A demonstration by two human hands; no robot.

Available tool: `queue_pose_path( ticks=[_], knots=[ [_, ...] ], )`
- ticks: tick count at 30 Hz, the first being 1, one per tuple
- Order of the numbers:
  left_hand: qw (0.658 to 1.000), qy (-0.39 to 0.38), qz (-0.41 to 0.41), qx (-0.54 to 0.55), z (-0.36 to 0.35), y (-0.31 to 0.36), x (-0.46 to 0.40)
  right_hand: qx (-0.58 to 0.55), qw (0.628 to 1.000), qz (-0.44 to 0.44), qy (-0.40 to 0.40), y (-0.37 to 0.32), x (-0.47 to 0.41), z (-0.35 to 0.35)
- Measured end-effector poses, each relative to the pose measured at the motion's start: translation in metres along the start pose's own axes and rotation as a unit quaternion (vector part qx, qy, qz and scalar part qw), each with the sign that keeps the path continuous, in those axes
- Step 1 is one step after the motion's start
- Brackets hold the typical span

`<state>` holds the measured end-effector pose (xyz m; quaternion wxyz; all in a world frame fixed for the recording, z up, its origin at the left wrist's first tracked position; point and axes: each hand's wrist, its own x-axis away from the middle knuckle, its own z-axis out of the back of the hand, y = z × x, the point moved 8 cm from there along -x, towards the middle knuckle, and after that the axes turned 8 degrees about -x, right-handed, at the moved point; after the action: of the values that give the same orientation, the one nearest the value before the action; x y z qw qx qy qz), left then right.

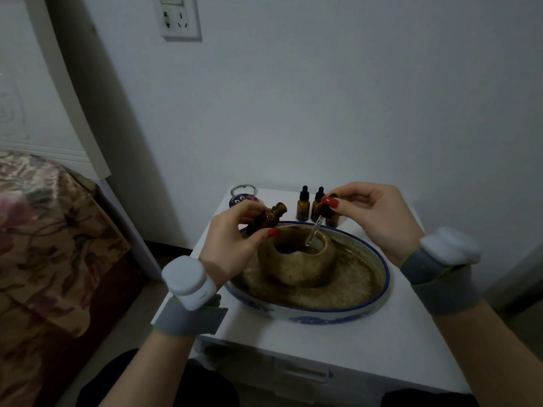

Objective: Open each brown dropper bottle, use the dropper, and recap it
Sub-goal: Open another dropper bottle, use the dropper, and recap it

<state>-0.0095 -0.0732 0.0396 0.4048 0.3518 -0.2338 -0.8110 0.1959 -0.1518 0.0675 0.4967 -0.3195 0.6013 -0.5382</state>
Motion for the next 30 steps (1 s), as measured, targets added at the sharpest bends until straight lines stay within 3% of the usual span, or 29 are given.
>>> queue_pose_path(
  ticks=[30],
  knots=[
    [1.000,0.016,-0.003,0.003,0.005,-0.007,-0.001,-0.034,0.999,0.007,-0.002,-0.004,0.003,-0.012]
  ],
)
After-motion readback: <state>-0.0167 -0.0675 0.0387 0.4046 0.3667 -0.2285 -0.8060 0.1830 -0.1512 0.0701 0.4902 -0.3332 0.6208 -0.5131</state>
